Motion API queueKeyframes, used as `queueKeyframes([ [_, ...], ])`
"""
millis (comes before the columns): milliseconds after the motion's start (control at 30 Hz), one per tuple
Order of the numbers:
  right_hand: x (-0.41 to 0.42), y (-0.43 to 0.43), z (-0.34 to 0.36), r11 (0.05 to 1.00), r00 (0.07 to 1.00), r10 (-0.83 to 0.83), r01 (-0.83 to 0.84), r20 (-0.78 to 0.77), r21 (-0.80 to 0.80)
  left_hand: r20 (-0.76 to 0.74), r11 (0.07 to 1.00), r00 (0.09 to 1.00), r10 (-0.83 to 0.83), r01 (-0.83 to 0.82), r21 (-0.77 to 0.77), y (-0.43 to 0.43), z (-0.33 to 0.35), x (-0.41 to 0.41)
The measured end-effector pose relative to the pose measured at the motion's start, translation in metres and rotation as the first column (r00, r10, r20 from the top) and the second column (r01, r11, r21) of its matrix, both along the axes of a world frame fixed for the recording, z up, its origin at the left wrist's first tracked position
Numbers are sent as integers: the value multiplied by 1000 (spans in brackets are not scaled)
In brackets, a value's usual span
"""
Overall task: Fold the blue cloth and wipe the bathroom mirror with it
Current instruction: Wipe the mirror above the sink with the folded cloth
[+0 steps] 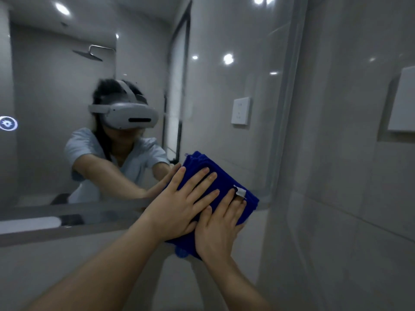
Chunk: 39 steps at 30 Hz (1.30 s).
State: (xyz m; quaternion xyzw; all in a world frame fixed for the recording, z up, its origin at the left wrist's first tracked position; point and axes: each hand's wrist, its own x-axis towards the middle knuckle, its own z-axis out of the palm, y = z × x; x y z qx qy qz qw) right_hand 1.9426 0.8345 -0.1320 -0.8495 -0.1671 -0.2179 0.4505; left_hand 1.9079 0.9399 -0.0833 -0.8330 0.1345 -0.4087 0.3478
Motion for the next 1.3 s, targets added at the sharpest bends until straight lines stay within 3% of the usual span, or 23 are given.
queueKeyframes([
  [367, -66, 76, 98, 992, 994, -97, 101, -46, 74, 27, 993, 1000, 15, -18, 116, 65, 104, -69],
  [533, -92, 104, 154, 983, 996, -75, 65, 49, 169, 76, 990, 996, 43, -52, 129, 91, 160, -99],
  [667, -114, 131, 209, 987, 987, -93, 75, 128, 140, 149, 984, 984, 103, -123, 131, 118, 212, -129],
  [967, -166, 194, 323, 990, 917, -95, 45, 388, 135, 264, 940, 904, 336, -339, -37, 173, 303, -199],
  [1300, -207, 241, 409, 999, 775, -25, -7, 632, 48, 347, 905, 849, 399, -305, -296, 216, 363, -249],
])
